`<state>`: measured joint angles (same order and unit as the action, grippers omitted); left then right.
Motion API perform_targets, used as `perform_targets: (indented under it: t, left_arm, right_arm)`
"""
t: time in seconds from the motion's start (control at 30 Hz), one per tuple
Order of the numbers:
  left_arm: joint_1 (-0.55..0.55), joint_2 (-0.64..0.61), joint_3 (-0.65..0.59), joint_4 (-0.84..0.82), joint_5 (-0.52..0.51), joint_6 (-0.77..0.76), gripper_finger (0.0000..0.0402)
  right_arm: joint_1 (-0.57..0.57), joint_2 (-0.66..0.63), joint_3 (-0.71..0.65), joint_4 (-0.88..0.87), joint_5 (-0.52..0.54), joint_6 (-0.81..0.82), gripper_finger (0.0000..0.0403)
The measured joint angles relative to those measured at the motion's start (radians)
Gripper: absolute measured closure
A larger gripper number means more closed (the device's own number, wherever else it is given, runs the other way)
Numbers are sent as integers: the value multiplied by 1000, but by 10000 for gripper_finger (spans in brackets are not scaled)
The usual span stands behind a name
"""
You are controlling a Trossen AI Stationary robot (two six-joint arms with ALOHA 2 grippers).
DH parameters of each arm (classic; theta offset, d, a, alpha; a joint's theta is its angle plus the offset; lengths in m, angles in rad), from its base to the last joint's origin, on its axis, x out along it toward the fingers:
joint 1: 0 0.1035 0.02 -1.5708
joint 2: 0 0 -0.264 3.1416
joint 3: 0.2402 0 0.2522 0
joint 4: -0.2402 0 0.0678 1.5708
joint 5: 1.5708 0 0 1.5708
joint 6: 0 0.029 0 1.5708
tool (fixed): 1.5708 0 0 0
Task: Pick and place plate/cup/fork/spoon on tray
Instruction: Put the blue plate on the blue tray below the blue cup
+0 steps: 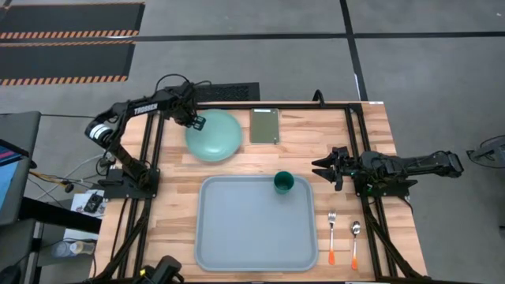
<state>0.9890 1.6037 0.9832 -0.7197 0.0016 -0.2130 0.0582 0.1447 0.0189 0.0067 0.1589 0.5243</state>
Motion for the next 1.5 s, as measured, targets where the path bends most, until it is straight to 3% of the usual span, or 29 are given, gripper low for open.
perform_targets:
  t: [0.53, 0.83, 1.2, 1.5]
  left_arm:
    - [-44, -238, 83, -108, 19, -113, 401]
    - [-102, -394, 83, -89, 144, -219, 401]
    - [-390, -577, 83, -75, 95, -391, 401]
    - [-737, -590, 83, -78, 12, -572, 402]
  right_arm:
    - [0, 0, 0, 0, 0, -1, 189]
    - [0, 0, 0, 0, 0, 6, 189]
    - [0, 0, 0, 1, 0, 10, 189]
    - [0, 0, 0, 1, 0, 10, 189]
